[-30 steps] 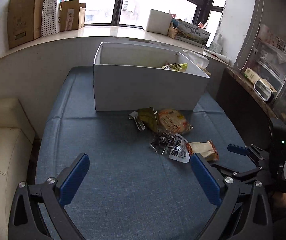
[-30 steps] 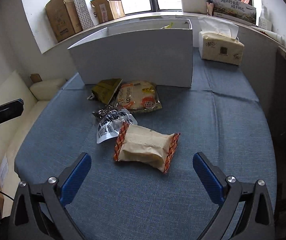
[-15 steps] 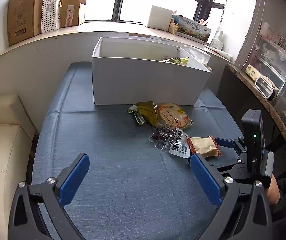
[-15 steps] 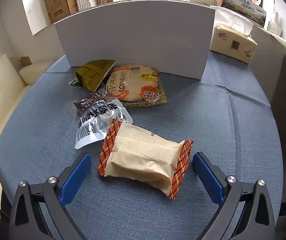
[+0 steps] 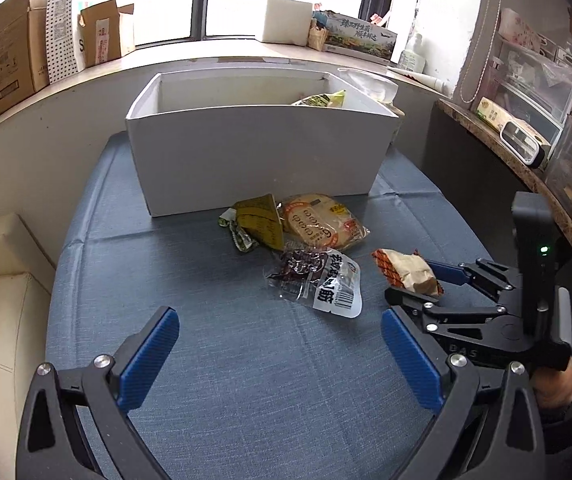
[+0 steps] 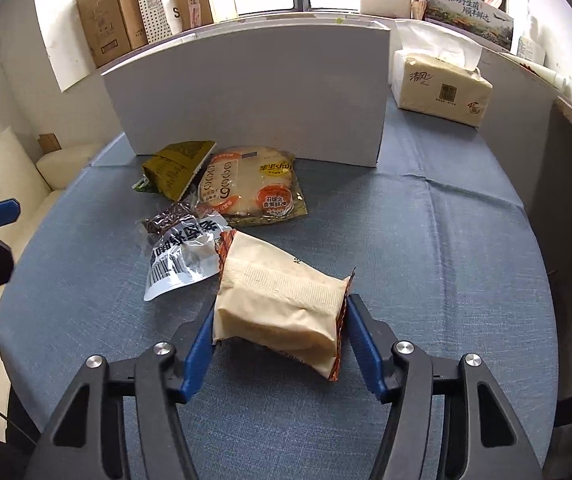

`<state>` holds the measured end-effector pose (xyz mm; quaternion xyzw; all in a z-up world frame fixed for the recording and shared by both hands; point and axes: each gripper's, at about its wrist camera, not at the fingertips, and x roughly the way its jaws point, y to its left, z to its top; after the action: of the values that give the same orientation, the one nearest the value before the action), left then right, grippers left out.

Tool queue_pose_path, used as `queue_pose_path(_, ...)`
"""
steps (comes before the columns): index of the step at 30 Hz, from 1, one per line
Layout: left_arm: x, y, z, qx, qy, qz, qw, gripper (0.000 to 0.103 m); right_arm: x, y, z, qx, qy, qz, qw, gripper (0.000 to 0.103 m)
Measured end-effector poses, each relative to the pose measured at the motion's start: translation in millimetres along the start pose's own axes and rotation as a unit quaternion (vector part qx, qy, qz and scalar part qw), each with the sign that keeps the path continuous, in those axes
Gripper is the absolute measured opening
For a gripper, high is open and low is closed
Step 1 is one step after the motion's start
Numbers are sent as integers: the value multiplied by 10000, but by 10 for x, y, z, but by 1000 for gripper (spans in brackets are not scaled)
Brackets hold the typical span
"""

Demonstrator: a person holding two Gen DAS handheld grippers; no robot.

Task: Organize snacks
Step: 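Grasp the beige red-edged pastry with the right tool while the left tool grasps the jerky bag, then carry the pastry and jerky bag into the white box and open both tools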

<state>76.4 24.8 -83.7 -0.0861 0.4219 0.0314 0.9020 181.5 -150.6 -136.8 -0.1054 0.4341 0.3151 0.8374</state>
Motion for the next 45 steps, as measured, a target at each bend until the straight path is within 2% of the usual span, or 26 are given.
queue_pose_path(5, 289, -219, 153, 303, 183, -189, 9992, 103, -385, -138, 19, 211, -382, -35, 9990, 66)
queue_pose_path(10, 670, -306, 241, 317, 539, -296, 9976, 103, -723, -292, -10, 425, -619, -58, 9972, 66)
queue_pose_path(14, 948, -299, 253, 461, 788, -121, 9958, 103, -867, -378, -54, 525, -720, -82, 9960, 66)
queue_pose_path(18, 1082, -281, 231, 651, 942, -97, 9934, 103, -889, -445, -90, 632, -710, -37, 9955, 66)
queue_pose_path(23, 1133, -327, 230, 843, 861, 109, 9927, 102, -850, -446, -121, 718, -672, 31, 9952, 66)
queue_pose_path(26, 1066, -345, 235, 838, 781, 98, 9934, 90, -843, -417, -132, 684, -653, 24, 9955, 66)
queue_pose_path(30, 975, -304, 195, 767, 706, 85, 9945, 86, -833, -403, -137, 679, -640, 68, 9956, 66)
queue_pose_path(38, 427, -165, 202, 637, 336, 64, 9974, 86, -834, -376, -113, 657, -640, 110, 9957, 66)
queue_pose_path(45, 183, -57, 280, 370, 52, -82, 9993, 85, -782, -273, -70, 518, -569, 180, 9969, 66)
